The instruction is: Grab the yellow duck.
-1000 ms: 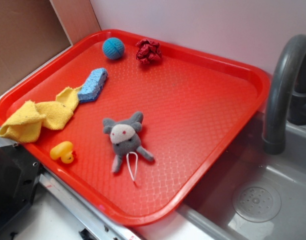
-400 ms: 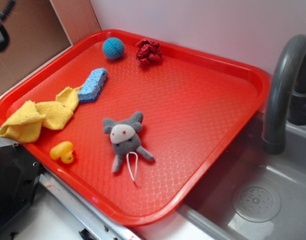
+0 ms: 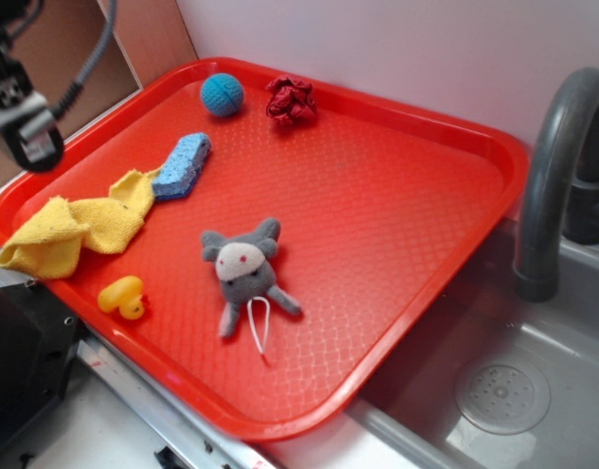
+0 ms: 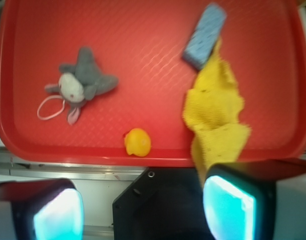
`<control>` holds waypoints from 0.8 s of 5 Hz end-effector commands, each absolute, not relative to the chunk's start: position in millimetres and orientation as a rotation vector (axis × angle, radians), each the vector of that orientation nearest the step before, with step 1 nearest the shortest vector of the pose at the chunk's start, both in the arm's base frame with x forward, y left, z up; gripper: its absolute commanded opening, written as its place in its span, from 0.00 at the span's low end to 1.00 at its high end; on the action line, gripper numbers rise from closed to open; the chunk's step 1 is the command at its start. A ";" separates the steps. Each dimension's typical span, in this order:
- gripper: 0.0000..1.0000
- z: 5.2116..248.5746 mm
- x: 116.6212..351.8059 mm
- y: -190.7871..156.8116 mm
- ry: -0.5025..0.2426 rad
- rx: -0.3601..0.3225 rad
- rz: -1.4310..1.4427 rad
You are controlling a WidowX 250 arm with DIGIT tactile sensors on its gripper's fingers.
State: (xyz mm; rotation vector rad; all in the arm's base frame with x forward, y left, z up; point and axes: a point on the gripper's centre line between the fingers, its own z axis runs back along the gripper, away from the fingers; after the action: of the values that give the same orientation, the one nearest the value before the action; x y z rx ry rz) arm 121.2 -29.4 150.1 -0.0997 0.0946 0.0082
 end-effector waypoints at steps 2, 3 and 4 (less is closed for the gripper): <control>1.00 98.2 131.6 -28.1 0.196 -0.002 0.001; 1.00 76.1 134.0 -29.9 0.241 -0.008 -0.028; 1.00 59.9 131.7 -34.6 0.282 -0.059 -0.090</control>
State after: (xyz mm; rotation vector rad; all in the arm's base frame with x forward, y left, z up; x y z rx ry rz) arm 132.0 -34.9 57.3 -0.0516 0.2988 -0.0941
